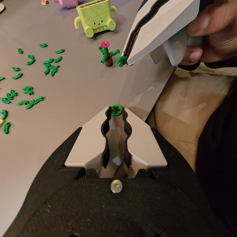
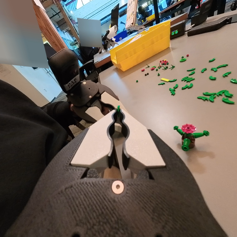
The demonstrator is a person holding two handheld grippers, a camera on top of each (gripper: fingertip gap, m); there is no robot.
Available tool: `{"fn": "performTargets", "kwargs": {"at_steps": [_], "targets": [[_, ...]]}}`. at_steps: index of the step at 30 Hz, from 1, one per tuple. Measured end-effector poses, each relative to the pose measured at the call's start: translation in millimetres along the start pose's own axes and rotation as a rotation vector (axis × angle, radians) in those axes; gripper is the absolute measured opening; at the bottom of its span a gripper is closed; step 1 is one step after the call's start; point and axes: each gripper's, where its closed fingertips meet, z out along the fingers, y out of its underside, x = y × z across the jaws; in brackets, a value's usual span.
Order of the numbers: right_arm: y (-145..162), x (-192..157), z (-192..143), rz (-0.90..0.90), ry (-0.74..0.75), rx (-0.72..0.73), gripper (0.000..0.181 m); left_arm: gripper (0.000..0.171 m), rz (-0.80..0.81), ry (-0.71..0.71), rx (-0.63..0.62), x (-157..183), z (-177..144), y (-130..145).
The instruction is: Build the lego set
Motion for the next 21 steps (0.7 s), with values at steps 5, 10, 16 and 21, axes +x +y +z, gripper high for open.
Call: {"fn": "performTargets", "kwargs": {"at_steps": [5,10,16,21], "targets": [[0.5,-1.7,-0.1,-0.001,-0.012,-0.003,0.0,0.011,0.015,0.001,0.014,1.0,-0.9,-0.6],[-2.3,-2.0,-2.2,0.016,-0.026,0.015,0.0,0.015,-0.011,0.001,0.047,-1.2,-2.8,-2.5],[-1.0,-2.0,-1.2,0.014,-0.025,0.006,0.0,0.027,-0.006,-0.012,-0.001,-3.5,0.4,0.5],[-1.3,-2.0,-1.3,0.018,-0.028,0.006,0.0,0.019,-0.044,0.022,-0.089,-0.9,1.0,3.3]]}}
